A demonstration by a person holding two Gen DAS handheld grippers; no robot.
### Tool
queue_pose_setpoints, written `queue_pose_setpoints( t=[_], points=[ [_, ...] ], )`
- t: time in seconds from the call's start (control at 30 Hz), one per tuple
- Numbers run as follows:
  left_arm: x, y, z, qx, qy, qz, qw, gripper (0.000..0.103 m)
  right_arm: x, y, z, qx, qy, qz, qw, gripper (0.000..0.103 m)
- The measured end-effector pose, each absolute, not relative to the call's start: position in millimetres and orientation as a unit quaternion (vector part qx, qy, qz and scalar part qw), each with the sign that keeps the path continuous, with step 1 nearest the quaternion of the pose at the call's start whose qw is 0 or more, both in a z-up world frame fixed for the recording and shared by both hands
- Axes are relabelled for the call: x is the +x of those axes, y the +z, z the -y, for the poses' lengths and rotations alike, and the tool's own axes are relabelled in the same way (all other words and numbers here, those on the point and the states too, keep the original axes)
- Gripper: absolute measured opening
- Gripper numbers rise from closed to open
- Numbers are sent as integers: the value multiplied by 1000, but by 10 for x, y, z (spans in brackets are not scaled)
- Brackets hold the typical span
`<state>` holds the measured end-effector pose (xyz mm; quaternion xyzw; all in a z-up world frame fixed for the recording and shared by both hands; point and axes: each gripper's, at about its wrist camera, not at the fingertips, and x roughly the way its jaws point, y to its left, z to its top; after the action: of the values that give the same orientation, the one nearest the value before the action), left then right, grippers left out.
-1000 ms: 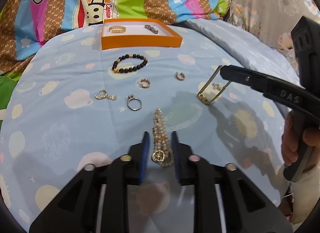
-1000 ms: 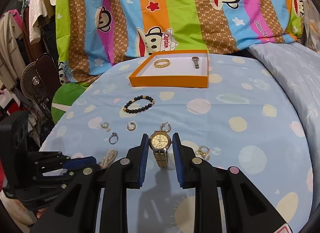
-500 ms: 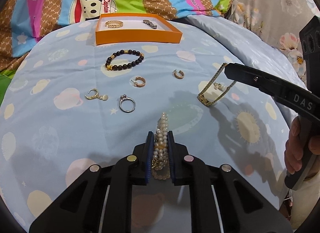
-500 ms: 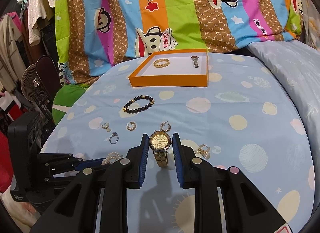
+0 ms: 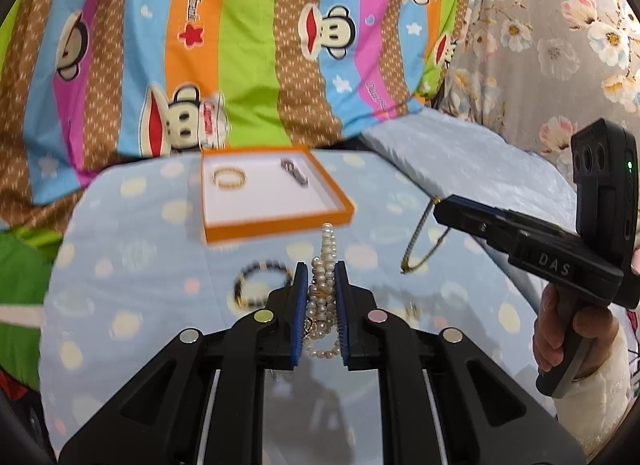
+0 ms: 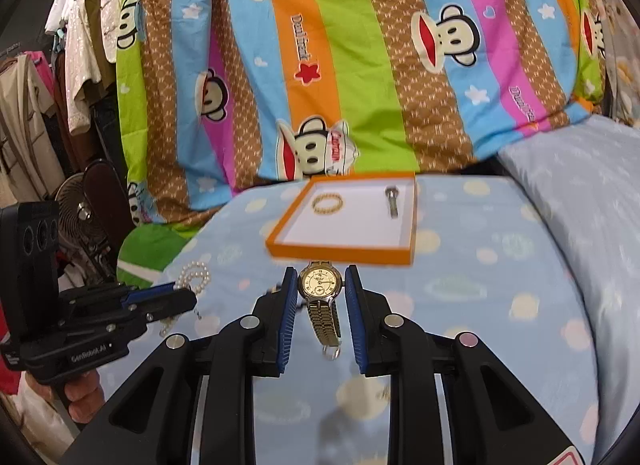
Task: Organize jewelry
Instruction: 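Carry the gold watch into the orange box and release while the left tool drops the pearls there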
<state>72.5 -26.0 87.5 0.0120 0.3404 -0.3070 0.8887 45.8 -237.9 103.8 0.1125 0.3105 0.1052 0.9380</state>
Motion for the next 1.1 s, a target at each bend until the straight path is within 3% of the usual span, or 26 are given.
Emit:
queue_pose_setpoints(
  t=[0.2, 0.53, 0.83, 1.1],
  points=[
    [1365, 946, 371, 12, -282, -330, 901, 13, 1032, 1057, 2521, 127, 99, -309, 937, 23],
    [2337, 317, 574, -1, -252, -395, 884, 13, 2048, 558, 2550, 151, 100, -370, 911, 23],
    [2823, -175, 672, -1, -233, -446, 864, 13, 2856, 57, 2442, 147, 79, -434, 885, 23],
    [2937, -294, 693, 8, -225, -443, 867, 14, 3361, -87, 2402, 149, 59, -458, 874, 24]
  ],
)
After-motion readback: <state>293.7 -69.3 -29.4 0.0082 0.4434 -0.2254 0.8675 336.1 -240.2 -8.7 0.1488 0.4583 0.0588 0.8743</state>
